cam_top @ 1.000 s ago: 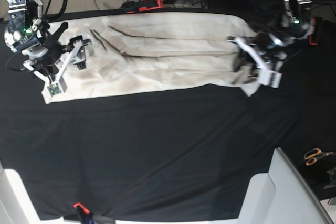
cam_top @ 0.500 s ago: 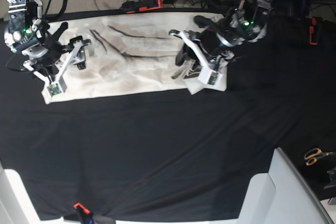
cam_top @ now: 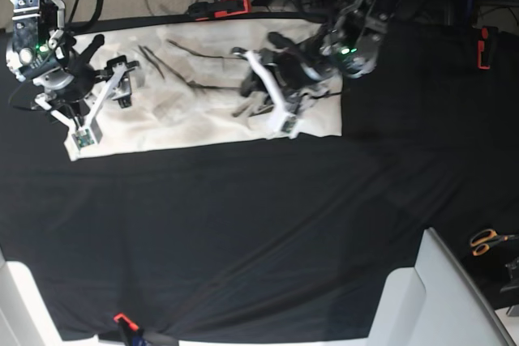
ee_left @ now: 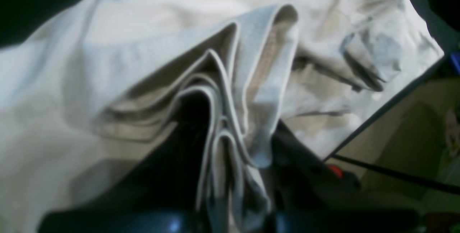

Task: Fold the T-shirt properly
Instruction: 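Fold the grasped strip end with the left gripper over toward the right gripper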

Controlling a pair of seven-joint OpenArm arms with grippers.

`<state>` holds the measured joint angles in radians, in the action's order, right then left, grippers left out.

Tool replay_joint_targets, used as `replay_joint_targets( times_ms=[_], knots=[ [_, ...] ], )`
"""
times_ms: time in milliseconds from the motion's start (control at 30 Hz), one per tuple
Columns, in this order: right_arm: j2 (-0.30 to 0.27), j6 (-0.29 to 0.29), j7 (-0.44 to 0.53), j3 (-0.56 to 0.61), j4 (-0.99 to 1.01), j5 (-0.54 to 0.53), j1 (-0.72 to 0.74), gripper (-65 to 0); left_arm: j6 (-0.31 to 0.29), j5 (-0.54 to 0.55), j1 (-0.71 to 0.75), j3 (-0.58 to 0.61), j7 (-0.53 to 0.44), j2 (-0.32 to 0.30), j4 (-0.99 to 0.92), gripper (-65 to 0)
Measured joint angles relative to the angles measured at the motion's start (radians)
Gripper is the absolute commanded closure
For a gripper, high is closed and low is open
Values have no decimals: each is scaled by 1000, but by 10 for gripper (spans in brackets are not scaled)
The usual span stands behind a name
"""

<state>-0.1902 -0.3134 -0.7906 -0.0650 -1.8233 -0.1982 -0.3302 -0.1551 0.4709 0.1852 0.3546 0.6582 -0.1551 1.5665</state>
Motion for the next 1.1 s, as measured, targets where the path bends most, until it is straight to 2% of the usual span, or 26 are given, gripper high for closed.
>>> replay_joint_targets(
  times_ms=[33, 133, 200, 300, 367, 600, 733, 833, 933, 967, 1000, 1100],
  knots=[
    [0, 0, 0, 0, 0, 0, 0, -419, -2, 2, -5, 4, -8, 3, -11, 0],
    [-3, 0, 0, 0, 0, 0, 0, -419, 0, -1, -17, 16, 1, -1, -37, -225],
    [-3, 0, 0, 0, 0, -1, 0, -419, 2, -3, -24, 16, 1, -1, -37, -337],
    [-5, 0, -1, 0, 0, 0, 0, -419, 7, -7, -75, 101, 5, -12, -37, -423],
    [-5, 0, 0, 0, 0, 0, 1, -419, 6, -4, -115, 167, 3, -8, -37, -439],
    [-5, 0, 1, 0, 0, 0, 0, -419, 0, -5, -249, 336, 4, 51, -204, -436],
    [-5, 0, 0, 0, 0, 0, 0, -419, -2, 4, -278, 354, -2, 97, -217, -436],
    [-5, 0, 0, 0, 0, 0, 0, -419, 1, 4, -291, 353, 2, 81, -164, -434],
    [-5, 0, 0, 0, 0, 0, 0, -419, 3, 4, -287, 350, 5, 32, -89, -421],
    [-5, 0, 0, 0, 0, 0, 0, -419, 0, 6, -275, 348, 3, 11, -62, -390],
    [-5, 0, 0, 0, 0, 1, 0, -419, 1, 6, -259, 349, -3, -15, -35, -324],
    [-5, 0, 0, 0, 0, -2, -2, -419, -1, 10, -200, 349, 5, -108, 28, -23]
  ],
)
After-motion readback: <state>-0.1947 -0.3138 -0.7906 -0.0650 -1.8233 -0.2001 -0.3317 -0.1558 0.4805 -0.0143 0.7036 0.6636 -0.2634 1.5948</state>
